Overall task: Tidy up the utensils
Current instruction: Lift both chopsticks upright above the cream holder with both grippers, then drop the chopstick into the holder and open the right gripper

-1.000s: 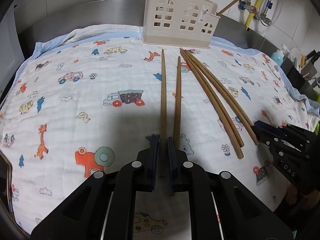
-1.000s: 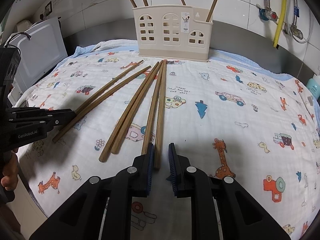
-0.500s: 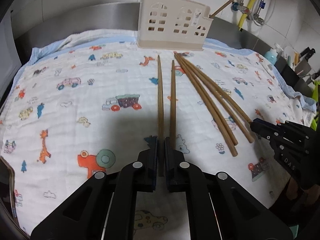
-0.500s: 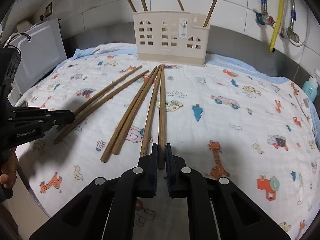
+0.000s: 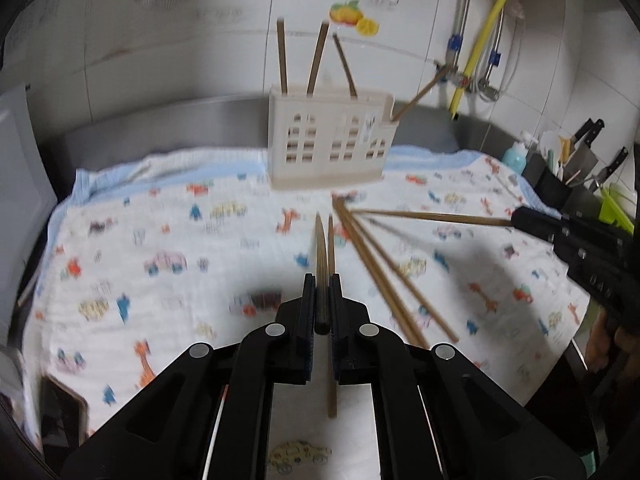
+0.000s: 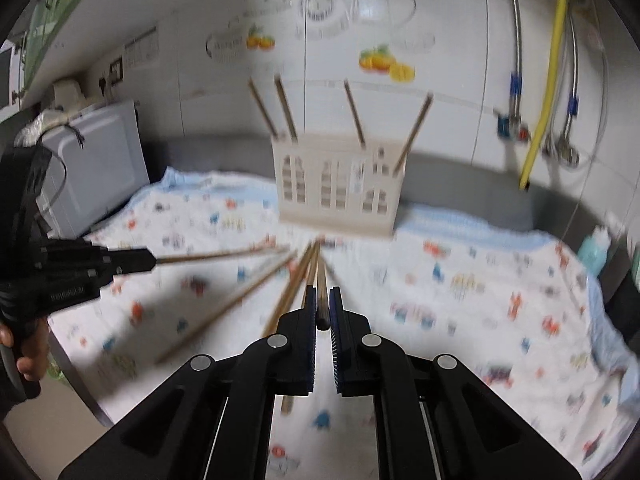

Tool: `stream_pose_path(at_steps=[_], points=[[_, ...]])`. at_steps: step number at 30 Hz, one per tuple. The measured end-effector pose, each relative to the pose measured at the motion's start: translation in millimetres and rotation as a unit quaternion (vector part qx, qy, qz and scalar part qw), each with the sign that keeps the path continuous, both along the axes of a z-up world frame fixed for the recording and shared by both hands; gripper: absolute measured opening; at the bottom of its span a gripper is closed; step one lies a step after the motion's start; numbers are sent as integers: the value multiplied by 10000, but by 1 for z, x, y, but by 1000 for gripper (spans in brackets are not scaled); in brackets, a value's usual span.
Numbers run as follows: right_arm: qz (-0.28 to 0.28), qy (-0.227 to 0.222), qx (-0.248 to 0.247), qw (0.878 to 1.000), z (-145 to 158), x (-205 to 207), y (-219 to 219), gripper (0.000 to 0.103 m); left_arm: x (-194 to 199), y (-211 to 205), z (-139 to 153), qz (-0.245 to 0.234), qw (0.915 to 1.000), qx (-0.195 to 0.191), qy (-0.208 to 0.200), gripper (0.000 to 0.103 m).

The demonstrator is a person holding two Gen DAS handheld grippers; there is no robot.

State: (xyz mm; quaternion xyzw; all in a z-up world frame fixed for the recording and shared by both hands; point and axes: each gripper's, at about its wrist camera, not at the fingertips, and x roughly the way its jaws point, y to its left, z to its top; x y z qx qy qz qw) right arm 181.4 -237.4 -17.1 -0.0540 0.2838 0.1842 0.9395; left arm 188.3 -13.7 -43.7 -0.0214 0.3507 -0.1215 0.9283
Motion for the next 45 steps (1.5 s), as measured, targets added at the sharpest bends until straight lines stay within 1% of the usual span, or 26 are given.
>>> stream_pose_path(at_steps=[4, 8, 15, 21, 27, 32, 36, 40, 43, 45], points=[[67, -112, 80, 9999, 34, 22, -2, 6, 9, -1, 21, -52, 9998, -5, -184, 5], [149, -222, 9, 9996, 68, 42, -1, 6, 22, -3, 40, -128, 9994, 81, -305, 5], [238, -428, 5, 9988, 124, 72, 0, 6, 38, -8, 63, -211, 9984, 177, -500, 5], [120, -686, -22, 9976, 160, 103, 4, 6, 47, -19, 76, -328, 9973, 259, -607, 5], [-103, -1080, 145, 9940, 190, 138, 8, 6, 56, -22, 84, -377, 9968, 231, -670, 5], [-313, -1286, 258, 9909, 200, 169, 9, 6, 64, -24, 94, -421, 9960, 222, -761, 5], [-447, -1298, 300, 9901, 195, 191, 11, 6, 70, -28, 107, -490, 9947, 216, -883, 5], [-516, -1219, 434, 9902, 180, 212, 11, 6, 75, -33, 124, -536, 9926, 210, -1071, 5], [-532, -1024, 539, 9919, 165, 225, 10, 6, 79, -38, 140, -570, 9906, 175, -1234, 5], [-570, -943, 501, 9926, 155, 232, 10, 6, 81, -42, 149, -581, 9889, 179, -1352, 5]])
